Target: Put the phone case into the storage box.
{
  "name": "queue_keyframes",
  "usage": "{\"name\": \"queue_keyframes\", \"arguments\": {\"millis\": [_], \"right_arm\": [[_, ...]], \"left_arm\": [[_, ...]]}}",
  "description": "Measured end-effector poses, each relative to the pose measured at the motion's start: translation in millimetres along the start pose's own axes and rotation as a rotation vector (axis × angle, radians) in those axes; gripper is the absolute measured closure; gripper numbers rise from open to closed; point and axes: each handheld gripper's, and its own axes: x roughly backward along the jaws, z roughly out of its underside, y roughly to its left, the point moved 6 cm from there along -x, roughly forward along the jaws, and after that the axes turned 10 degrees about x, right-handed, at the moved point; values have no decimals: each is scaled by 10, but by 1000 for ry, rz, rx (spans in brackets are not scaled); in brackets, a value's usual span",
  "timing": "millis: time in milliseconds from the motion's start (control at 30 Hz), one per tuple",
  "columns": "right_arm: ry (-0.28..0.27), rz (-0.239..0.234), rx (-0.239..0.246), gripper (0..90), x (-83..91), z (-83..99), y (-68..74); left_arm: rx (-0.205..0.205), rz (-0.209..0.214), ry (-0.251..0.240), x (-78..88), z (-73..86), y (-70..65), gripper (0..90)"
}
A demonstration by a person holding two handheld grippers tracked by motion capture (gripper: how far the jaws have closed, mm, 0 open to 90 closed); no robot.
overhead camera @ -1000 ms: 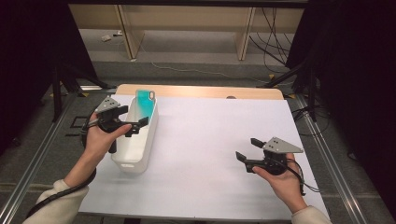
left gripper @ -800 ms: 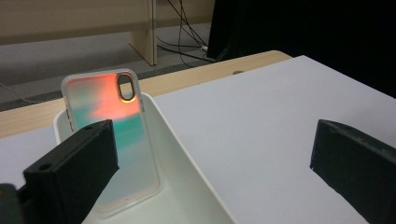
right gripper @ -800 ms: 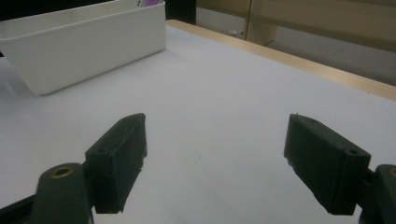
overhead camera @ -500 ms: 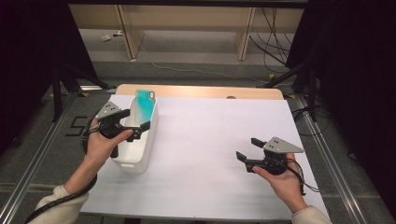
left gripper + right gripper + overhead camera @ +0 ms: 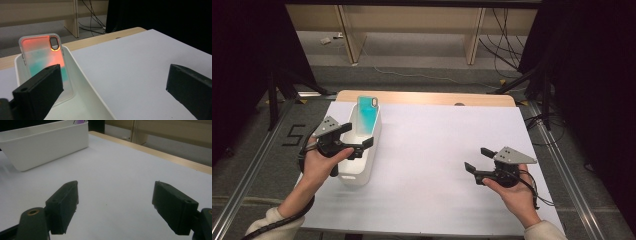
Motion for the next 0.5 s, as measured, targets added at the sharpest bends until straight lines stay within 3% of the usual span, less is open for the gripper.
{"name": "queue_keyframes", "arguments": {"millis": [433, 500], "right_arm": [[0, 3, 6, 223, 12, -5, -16], [4, -4, -12, 223, 5, -1, -3]], "left_arm": [[-31, 33, -7, 46, 101, -106, 1], [-30, 38, -11, 54, 110, -121, 1]]}}
